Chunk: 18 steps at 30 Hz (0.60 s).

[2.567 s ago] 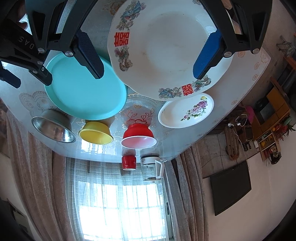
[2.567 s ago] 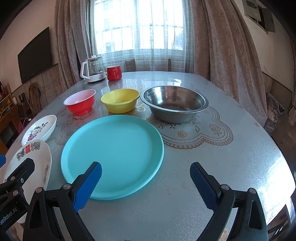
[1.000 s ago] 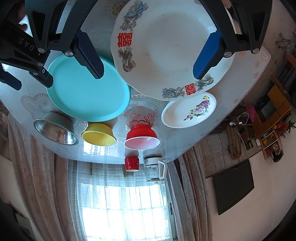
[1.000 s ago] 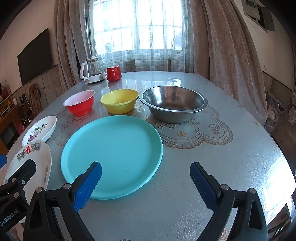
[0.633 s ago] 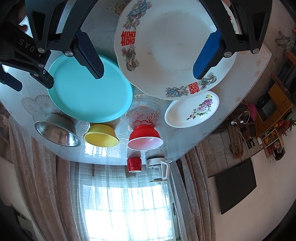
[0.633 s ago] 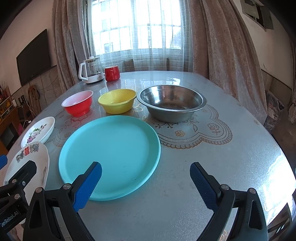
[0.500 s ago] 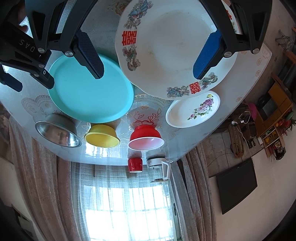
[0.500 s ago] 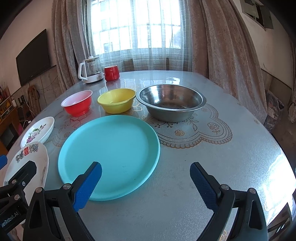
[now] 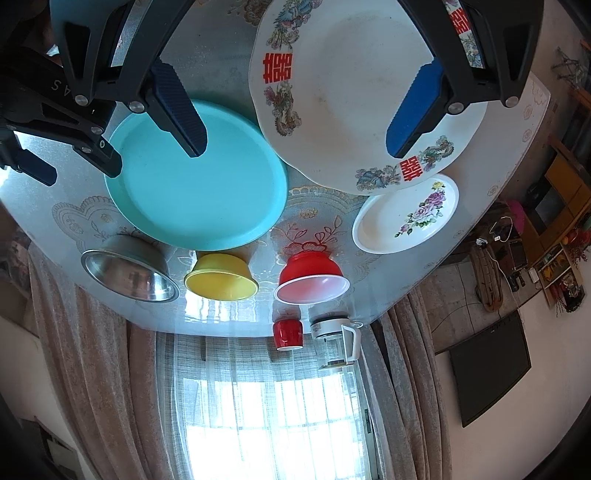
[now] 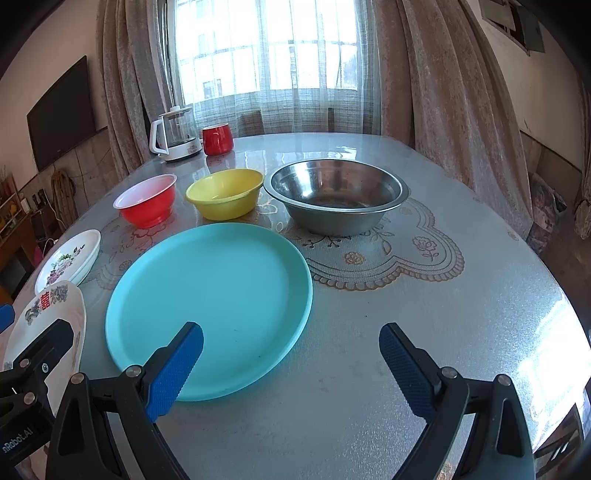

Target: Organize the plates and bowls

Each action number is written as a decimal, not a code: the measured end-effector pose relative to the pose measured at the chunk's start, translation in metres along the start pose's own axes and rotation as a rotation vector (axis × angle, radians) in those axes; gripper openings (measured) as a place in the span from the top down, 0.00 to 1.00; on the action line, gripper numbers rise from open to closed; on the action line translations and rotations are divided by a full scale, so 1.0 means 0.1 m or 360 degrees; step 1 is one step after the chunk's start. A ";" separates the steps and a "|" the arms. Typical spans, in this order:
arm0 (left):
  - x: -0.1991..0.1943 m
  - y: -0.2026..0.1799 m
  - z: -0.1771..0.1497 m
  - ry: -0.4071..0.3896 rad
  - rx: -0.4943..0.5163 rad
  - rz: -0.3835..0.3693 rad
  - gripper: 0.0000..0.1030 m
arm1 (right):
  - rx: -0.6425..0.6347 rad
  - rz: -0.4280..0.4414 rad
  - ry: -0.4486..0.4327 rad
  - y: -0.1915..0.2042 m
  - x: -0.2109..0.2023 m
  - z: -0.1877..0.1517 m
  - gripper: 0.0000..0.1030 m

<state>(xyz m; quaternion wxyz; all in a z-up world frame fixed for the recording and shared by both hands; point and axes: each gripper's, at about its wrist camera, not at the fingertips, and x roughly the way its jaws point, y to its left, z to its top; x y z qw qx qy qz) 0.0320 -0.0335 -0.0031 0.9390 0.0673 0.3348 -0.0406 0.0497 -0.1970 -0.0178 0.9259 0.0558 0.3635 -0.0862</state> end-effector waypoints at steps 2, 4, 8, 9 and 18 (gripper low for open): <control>0.03 -0.03 0.06 0.0036 0.0057 -0.0085 0.04 | 0.0006 0.0046 0.0027 -0.03 0.03 0.02 0.05; 0.11 -0.02 0.16 0.0109 0.0063 -0.0220 0.04 | 0.0032 0.0122 0.0064 -0.08 0.07 0.06 0.07; 0.33 0.08 0.44 0.0262 0.0015 -0.0487 0.15 | 0.0097 0.0298 0.0211 -0.20 0.25 0.16 0.26; 0.39 0.11 0.51 0.0293 0.0002 -0.0532 0.19 | 0.0124 0.0329 0.0245 -0.24 0.30 0.17 0.33; 1.04 0.21 0.74 0.0563 0.0065 -0.0590 0.78 | 0.0139 0.0287 0.0326 -0.37 0.51 0.16 0.68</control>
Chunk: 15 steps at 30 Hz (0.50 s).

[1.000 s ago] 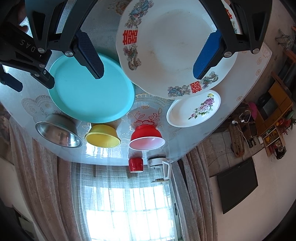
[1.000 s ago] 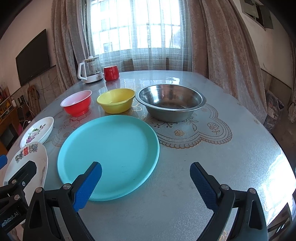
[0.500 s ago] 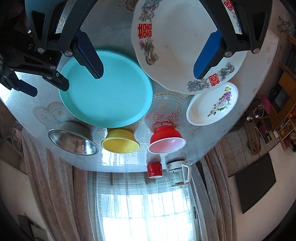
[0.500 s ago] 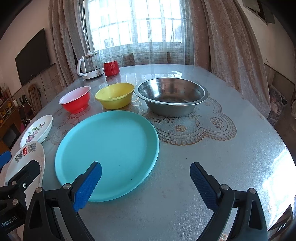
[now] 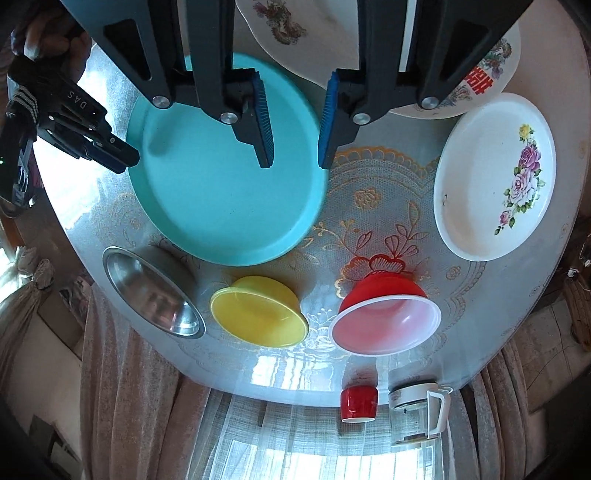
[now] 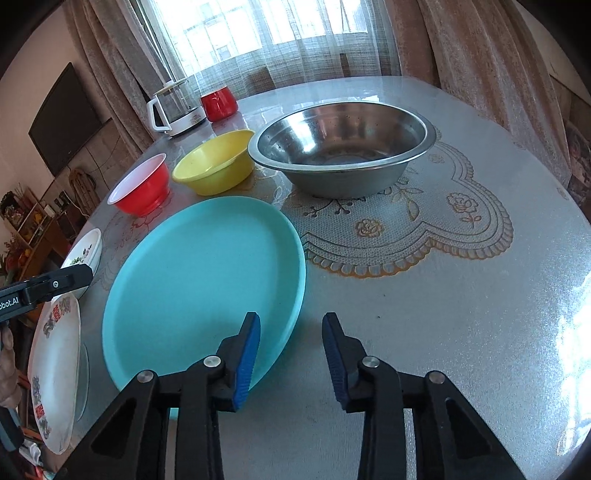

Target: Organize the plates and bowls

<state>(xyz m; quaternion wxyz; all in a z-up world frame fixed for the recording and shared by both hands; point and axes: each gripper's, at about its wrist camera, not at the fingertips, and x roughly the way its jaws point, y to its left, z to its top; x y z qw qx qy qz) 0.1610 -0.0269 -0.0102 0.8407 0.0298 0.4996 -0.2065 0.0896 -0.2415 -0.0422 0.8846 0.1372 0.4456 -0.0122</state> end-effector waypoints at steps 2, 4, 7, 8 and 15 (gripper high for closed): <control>0.10 0.02 0.03 0.0038 -0.0008 0.0006 0.78 | -0.0012 0.0002 0.0004 0.01 0.01 0.01 0.72; 0.21 0.09 0.09 0.0075 -0.0059 0.0054 0.78 | -0.0036 -0.0011 0.0003 0.01 0.02 0.02 0.75; 0.34 0.16 0.14 0.0128 -0.0103 0.0036 0.78 | -0.0064 -0.0011 0.0005 0.01 0.03 0.04 0.79; 0.37 0.15 0.14 0.0140 -0.0089 0.0029 0.78 | -0.0078 -0.0013 0.0003 0.01 0.04 0.05 0.81; 0.46 0.07 0.10 0.0117 0.0030 0.0103 0.84 | -0.0088 0.0048 0.0009 -0.03 0.06 0.07 0.87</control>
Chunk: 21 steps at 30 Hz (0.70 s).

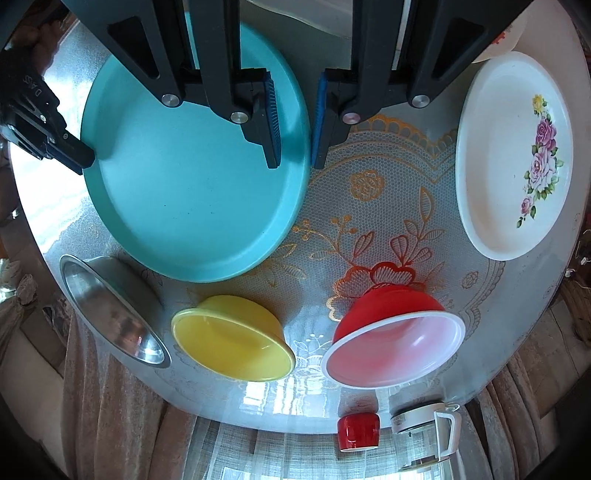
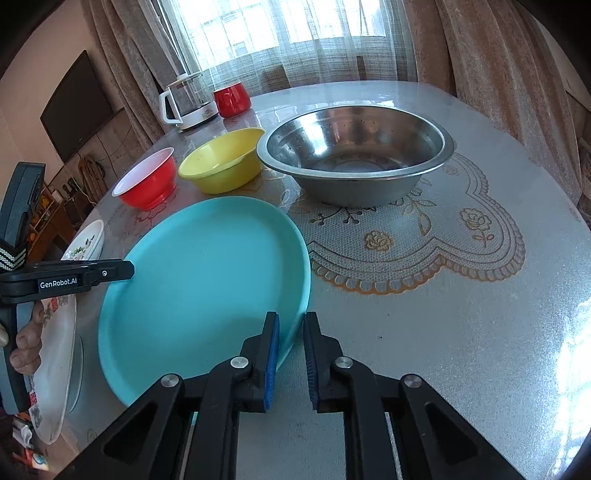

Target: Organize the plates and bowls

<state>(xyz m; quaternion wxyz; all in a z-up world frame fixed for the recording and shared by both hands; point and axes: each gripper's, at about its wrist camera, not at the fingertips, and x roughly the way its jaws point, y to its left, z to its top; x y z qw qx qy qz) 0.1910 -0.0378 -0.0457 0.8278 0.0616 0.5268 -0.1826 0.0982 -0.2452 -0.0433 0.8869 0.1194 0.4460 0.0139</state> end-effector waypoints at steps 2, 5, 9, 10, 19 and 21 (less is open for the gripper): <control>0.00 -0.02 -0.01 -0.0005 0.0006 -0.0020 0.85 | 0.0037 0.0023 0.0007 -0.05 -0.01 0.00 0.88; -0.02 -0.09 -0.06 -0.0004 0.0041 -0.0044 0.85 | 0.0109 0.0038 0.0015 -0.16 -0.04 0.02 0.89; -0.02 -0.23 -0.10 0.0011 0.0056 -0.0076 0.85 | 0.0181 0.0056 -0.0006 -0.30 -0.15 0.01 0.89; -0.03 -0.26 -0.12 0.0013 0.0054 -0.0081 0.85 | 0.0189 0.0056 -0.0014 -0.33 -0.18 0.01 0.89; -0.12 -0.54 -0.35 -0.0004 0.0096 -0.0136 0.85 | 0.0271 0.0030 -0.0014 -0.58 -0.31 -0.06 0.89; -0.17 -0.64 -0.44 -0.0016 0.0121 -0.0118 0.85 | 0.0277 -0.0008 -0.0025 -0.62 -0.33 -0.08 0.89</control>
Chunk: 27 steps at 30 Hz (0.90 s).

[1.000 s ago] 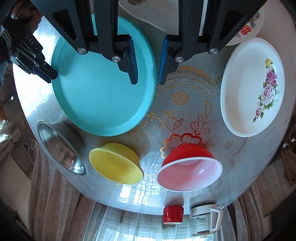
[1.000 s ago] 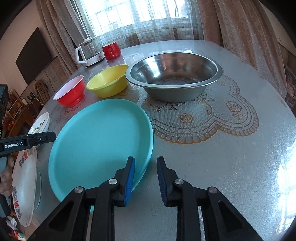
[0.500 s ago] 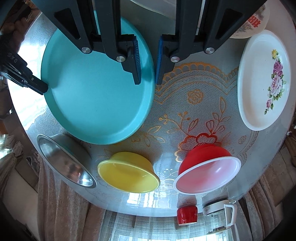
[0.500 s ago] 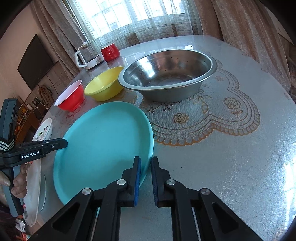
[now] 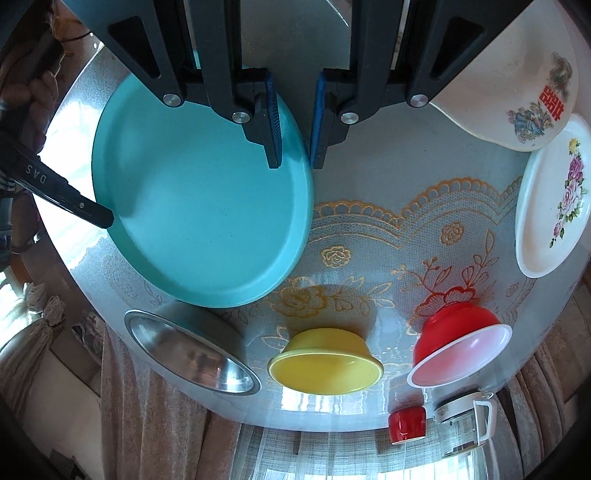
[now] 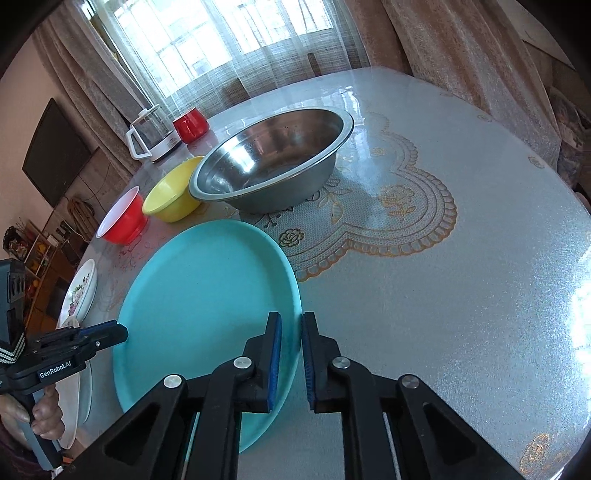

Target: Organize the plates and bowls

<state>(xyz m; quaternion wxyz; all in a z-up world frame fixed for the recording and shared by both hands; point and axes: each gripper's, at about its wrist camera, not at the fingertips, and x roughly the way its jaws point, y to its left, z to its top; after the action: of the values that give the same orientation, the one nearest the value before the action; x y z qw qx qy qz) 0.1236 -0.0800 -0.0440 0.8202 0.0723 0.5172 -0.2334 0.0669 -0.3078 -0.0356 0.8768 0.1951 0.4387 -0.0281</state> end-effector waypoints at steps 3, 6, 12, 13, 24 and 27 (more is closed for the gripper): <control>-0.01 -0.05 -0.07 -0.0030 -0.0018 0.0045 0.85 | -0.0015 -0.0016 0.0043 -0.05 0.03 -0.03 0.88; -0.01 -0.11 -0.12 -0.0058 -0.0031 0.0115 0.85 | -0.0114 -0.0061 0.0015 0.02 0.03 -0.07 0.87; -0.01 -0.08 -0.11 -0.0065 -0.0171 0.0121 0.84 | -0.0180 -0.0167 -0.0020 0.10 0.03 -0.10 0.87; 0.00 -0.08 -0.11 -0.0065 -0.0181 0.0122 0.84 | -0.0174 -0.0171 -0.0023 0.09 0.03 -0.10 0.86; -0.01 -0.15 -0.16 -0.0180 -0.0151 0.0214 0.79 | -0.0186 -0.0167 -0.0013 0.15 0.02 -0.12 0.75; -0.01 -0.15 -0.17 -0.0188 -0.0169 0.0221 0.79 | -0.0219 -0.0210 -0.0009 0.19 0.03 -0.13 0.75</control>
<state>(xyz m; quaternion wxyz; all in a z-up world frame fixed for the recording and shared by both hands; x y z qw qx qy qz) 0.1028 -0.0869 -0.0488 0.8661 0.0506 0.4734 -0.1523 0.0628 -0.2853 -0.0389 0.8855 0.1050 0.4490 -0.0563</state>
